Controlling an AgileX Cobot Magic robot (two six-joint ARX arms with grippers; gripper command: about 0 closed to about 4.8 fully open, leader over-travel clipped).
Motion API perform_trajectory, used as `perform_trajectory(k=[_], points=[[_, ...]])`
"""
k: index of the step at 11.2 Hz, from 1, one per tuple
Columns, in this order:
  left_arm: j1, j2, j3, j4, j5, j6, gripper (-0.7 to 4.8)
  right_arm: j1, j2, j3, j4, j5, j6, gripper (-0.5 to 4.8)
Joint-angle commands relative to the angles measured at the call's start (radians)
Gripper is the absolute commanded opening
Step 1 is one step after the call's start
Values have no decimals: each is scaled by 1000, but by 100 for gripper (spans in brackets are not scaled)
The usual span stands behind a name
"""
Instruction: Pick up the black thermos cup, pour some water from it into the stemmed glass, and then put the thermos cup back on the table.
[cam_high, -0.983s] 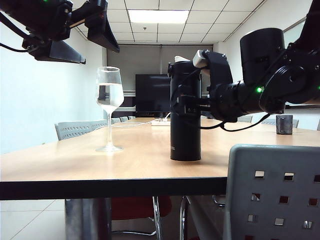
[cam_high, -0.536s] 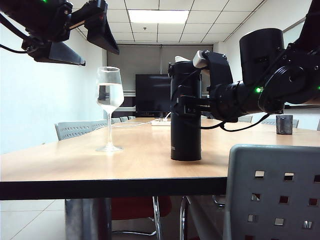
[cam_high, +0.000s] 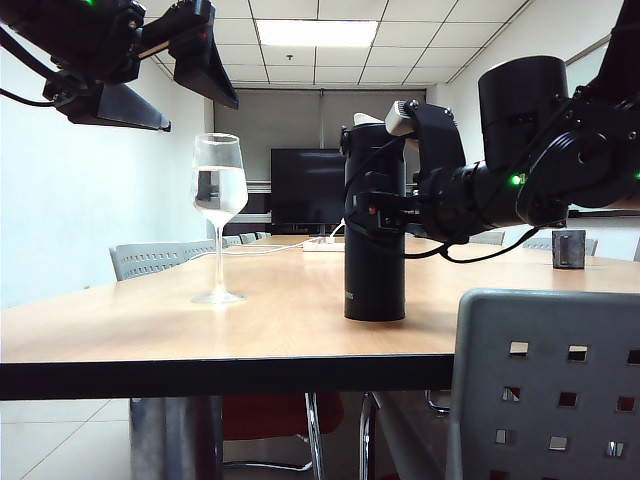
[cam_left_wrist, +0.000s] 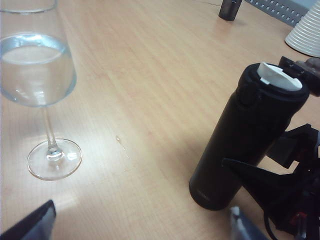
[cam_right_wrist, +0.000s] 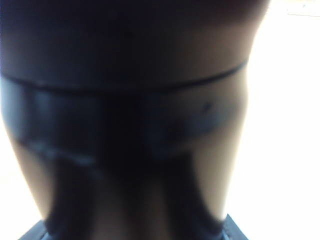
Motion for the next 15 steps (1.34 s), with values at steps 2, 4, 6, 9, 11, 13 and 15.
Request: perform_trajectory(k=[2,4,6,9,11,13,15], points=[[0,-3,0,6,-1,4,479,-1,-4,3,23,-1,4,219],[0,-3,0,6,-27,4,479,-1,-18,3,20,-2,5,219],[0,-3,1,6,-26,4,479,-1,-59,3,14,-3,4,219],[0,-5,1,7,-27,4,479,-1,-143,4,-20,-3,4,220],[2,-8,2,8,-66,3,479,-1,-203,31,-119,-3,4,220],[21,-19,6,26,-71,3,479,-1,-228,128,-262,-5,-3,220],[57,-19,56,6,-67,3,479,-1,-230,247,-369,-37,-19,220]])
